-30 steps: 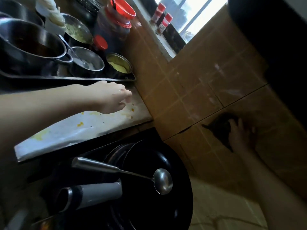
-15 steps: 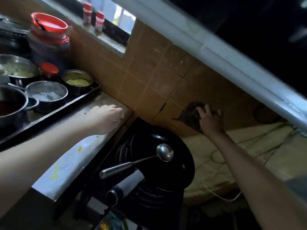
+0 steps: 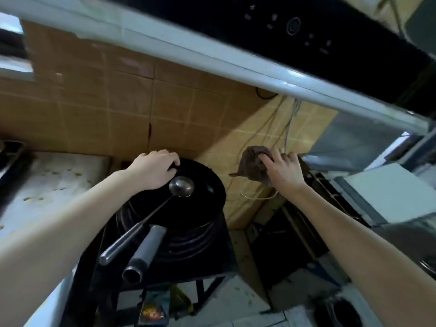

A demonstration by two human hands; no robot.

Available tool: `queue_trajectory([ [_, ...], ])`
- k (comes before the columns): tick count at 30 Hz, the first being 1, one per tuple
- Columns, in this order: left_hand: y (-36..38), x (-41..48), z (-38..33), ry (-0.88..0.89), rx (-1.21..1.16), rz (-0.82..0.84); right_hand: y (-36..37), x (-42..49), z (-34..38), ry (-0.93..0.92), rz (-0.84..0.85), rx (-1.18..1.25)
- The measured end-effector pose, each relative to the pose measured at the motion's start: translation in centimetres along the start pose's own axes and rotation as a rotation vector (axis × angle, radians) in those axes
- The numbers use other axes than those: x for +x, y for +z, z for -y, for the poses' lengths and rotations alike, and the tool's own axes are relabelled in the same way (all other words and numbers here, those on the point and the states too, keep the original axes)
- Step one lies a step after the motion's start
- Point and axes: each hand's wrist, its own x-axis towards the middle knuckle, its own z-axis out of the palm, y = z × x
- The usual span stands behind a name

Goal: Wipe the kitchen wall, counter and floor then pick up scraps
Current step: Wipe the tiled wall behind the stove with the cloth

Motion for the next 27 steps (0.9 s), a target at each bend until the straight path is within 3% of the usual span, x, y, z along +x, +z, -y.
queue_trajectory([
  [10, 2.9, 4.1, -9.0, 0.235, 0.06, 0.089, 2.8, -10.4, -2.4, 0.173, 0.083, 0.056],
  [27, 10.4, 6.7, -18.7, 0.253, 0.131, 0.175, 11.8, -17.8, -4.9, 0.096, 0.153, 0.226],
])
